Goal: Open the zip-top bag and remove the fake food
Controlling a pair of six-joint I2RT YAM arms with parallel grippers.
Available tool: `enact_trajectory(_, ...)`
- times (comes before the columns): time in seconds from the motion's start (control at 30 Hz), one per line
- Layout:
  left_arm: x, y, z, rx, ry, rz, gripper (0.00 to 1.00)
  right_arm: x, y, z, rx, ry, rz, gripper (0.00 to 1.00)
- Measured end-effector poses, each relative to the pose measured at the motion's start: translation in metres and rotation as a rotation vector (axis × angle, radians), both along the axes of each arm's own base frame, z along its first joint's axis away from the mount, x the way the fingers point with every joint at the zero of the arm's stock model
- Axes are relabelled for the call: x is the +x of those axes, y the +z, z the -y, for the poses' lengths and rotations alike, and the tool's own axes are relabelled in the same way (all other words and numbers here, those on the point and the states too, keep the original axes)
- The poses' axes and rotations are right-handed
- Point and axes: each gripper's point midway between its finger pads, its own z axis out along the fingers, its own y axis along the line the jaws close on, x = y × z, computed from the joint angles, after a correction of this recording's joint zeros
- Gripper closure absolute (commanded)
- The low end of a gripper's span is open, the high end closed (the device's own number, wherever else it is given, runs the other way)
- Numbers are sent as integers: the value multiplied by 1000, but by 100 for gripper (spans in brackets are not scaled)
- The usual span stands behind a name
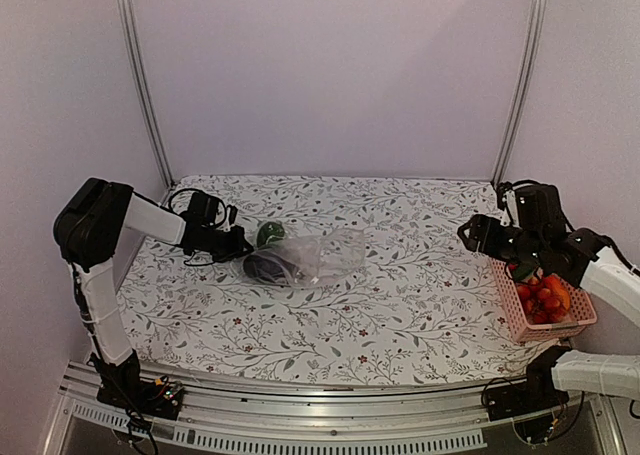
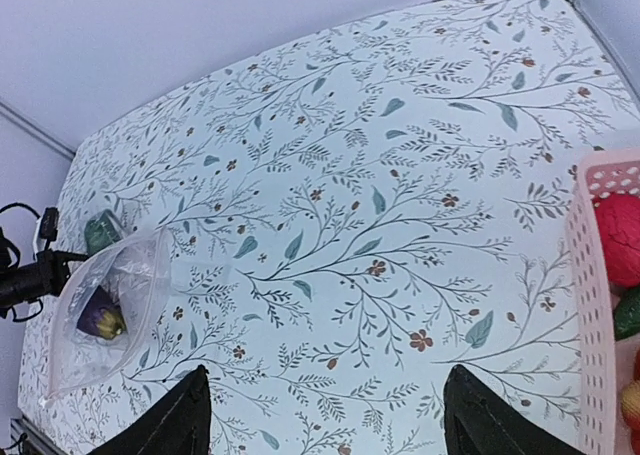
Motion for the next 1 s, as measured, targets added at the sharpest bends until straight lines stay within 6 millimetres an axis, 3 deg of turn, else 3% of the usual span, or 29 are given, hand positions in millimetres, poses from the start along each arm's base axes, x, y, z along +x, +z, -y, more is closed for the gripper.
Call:
enact_trajectory(0.2,0,0,0,-8,4,-3,100,12,-4,-63,98,278,3,36)
enact_trajectory(0.43,-2,0,1,-24,9,2,100,16,13,-152,236,567,31,51)
enact_trajectory(0.57,-7,1,0,-28,14,-1,100,16,3,-198,298,680,-18,57)
enact_trajectory(0.77,-11,2,-2,-38,24,-3,100,18,-17,-234,359,738,-93,66)
enact_trajectory(1.0,-16,7,-2,-53,31,6,100,38,-36,-261,415,749,-124,79)
